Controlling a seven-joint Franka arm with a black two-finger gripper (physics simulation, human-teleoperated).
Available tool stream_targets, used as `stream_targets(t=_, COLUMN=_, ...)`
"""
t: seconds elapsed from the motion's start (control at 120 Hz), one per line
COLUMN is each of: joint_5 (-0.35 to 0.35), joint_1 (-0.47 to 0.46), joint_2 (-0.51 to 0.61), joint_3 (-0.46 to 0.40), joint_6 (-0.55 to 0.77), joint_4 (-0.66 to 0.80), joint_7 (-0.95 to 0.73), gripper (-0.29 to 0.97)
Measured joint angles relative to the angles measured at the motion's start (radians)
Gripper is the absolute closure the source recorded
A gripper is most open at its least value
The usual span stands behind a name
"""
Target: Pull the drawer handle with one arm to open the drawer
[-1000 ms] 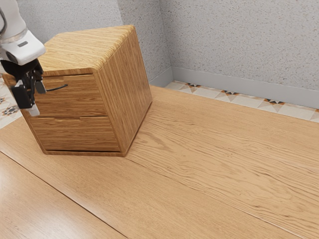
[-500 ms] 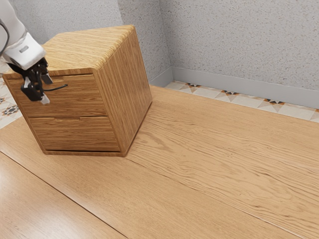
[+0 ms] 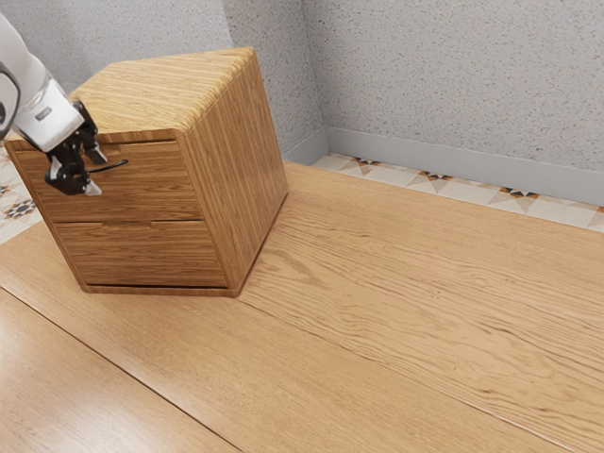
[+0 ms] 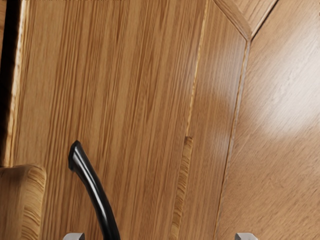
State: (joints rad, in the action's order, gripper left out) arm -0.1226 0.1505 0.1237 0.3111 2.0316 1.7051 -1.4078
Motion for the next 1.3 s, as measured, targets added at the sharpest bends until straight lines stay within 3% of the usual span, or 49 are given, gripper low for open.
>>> stream_targets(t=0.283, joint_5=0.008, joint_1=0.001, joint_2=0.007, joint_3=0.015, joint_6=0.025, joint_4=0.036, joint_7=-0.034, gripper=0.66)
stream_targets(t=0.542, joint_5=0.023, joint_1=-0.003, joint_2=0.136, joint_3=0.017, joint_6=0.040, joint_4=0.164, joint_7=-0.052, gripper=0.80)
stream_targets(t=1.167, joint_5=0.025, joint_1=0.002, joint_2=0.398, joint_3=0.005, joint_6=0.031, joint_4=0.393, joint_7=-0.080, gripper=0.80)
stream_targets(t=1.3, joint_5=0.027, joint_1=0.002, joint_2=0.430, joint_3=0.007, joint_6=0.033, joint_4=0.420, joint_7=-0.083, gripper=0.74)
